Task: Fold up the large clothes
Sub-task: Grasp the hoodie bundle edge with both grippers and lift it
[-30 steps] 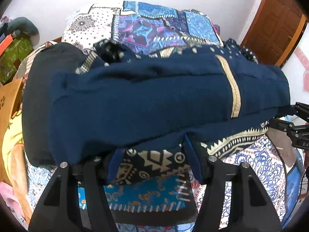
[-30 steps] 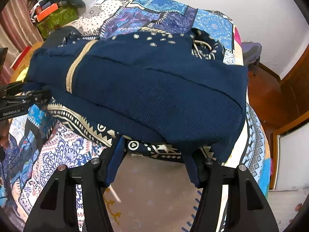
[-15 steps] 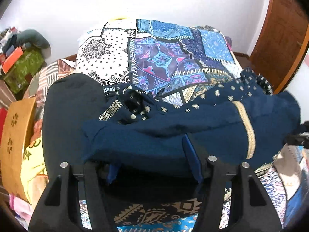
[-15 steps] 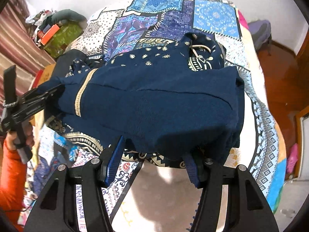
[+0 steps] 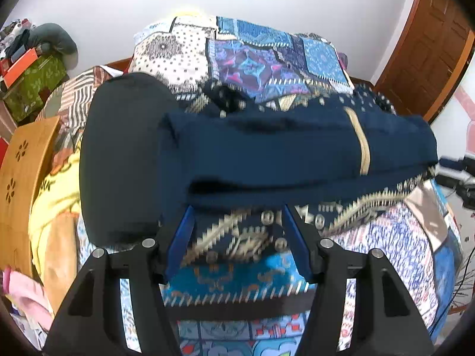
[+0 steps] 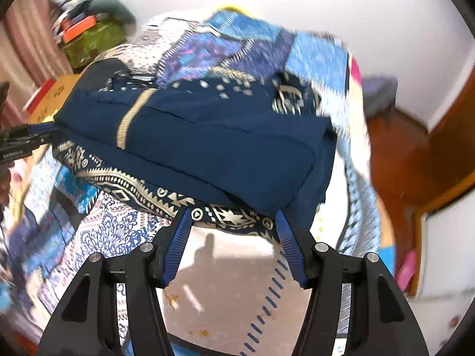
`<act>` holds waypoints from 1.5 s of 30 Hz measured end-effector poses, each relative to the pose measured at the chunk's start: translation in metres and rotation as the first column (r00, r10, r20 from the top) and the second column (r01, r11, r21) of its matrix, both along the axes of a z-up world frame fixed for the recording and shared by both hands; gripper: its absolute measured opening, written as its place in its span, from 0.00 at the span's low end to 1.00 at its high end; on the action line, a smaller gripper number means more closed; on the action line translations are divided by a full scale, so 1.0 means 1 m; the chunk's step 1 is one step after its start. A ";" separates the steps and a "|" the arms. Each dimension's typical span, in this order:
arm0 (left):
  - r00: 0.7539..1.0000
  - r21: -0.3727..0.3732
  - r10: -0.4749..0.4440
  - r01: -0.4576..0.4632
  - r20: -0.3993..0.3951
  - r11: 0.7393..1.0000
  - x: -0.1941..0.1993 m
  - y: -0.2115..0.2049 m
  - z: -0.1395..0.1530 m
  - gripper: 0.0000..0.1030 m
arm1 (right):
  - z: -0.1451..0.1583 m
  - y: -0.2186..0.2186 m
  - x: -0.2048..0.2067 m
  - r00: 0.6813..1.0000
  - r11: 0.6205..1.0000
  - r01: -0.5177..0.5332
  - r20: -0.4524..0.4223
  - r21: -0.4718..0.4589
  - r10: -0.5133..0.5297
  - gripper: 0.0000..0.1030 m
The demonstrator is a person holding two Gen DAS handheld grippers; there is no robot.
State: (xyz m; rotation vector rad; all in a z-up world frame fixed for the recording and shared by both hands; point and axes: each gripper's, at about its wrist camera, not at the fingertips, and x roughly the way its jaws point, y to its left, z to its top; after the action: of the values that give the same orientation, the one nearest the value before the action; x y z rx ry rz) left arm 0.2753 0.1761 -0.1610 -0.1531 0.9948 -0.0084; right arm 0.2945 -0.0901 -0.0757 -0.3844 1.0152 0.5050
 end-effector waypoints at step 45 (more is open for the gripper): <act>0.995 0.242 0.012 -0.036 0.098 0.970 0.085 0.012 0.032 0.62 | 0.029 -0.009 0.074 0.984 0.976 0.161 0.050 0.146 -0.170 0.54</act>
State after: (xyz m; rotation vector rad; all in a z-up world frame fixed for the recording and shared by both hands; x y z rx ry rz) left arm 0.3605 0.1880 -0.1291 0.0606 0.8898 0.1278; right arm 0.3689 -0.0995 -0.0471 -0.1859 0.9354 0.4096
